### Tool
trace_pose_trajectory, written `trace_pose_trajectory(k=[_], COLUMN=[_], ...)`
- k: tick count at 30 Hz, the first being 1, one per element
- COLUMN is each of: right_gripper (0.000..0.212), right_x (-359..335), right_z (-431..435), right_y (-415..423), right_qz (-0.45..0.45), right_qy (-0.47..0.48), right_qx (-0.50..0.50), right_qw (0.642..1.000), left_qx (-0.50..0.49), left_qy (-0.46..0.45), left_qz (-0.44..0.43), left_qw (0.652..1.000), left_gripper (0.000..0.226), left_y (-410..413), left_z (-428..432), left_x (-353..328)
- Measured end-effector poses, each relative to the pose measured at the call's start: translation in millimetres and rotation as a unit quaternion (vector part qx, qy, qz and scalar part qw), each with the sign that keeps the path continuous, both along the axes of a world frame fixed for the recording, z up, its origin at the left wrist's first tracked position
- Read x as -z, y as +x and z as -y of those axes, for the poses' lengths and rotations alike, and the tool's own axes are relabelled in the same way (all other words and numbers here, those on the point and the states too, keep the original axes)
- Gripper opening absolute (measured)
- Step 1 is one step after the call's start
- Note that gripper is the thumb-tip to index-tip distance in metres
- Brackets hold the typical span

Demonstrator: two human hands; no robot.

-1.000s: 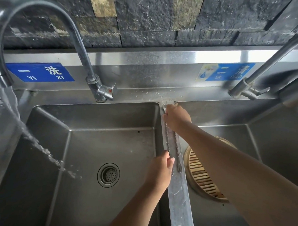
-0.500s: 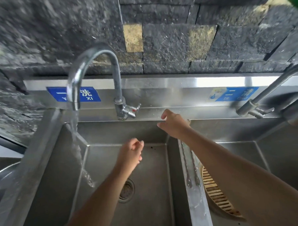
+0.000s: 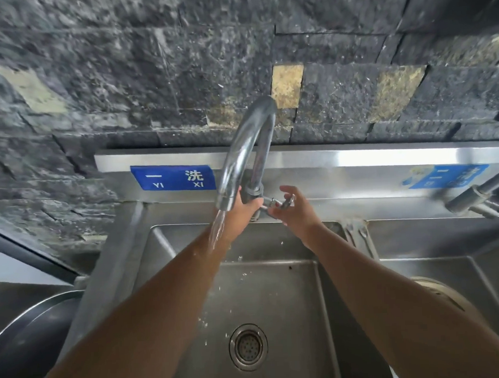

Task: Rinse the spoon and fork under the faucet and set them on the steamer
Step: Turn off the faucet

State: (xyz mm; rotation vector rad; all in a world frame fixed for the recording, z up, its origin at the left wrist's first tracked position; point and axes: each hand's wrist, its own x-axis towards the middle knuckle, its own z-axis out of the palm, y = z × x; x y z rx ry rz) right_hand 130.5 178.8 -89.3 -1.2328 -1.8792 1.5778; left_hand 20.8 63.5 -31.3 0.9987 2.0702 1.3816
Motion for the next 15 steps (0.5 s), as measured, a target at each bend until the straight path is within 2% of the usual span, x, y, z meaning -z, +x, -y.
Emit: trace_pose_trajectory(k=[4,10,15], right_gripper=[0.051,0.027,0.025], right_x=[8.4,15.9,22.7], right_z=[-1.8,-3.3,-1.2], right_y=[-7.9,-11.0,-16.0], right_qz=[-0.063,-0.088,-0.076], right_qy=[-0.071,-0.067,-0.057], right_qx=[0.028,0.046,0.065], right_qw=[0.995,0.993,0.993], left_qx=[0.049,0.017,-0.006], left_qy=[-0.025,-0.027,-0.006], left_qz=[-0.014,-0.003,-0.007], left_qw=[0.998,0.999,1.000], left_gripper=[0.059,0.025,0.018], left_y=[0.0,-5.0,-3.3], left_z=[-17.1,-30.5,-32.9], left_x=[0.1,15.0,19.5])
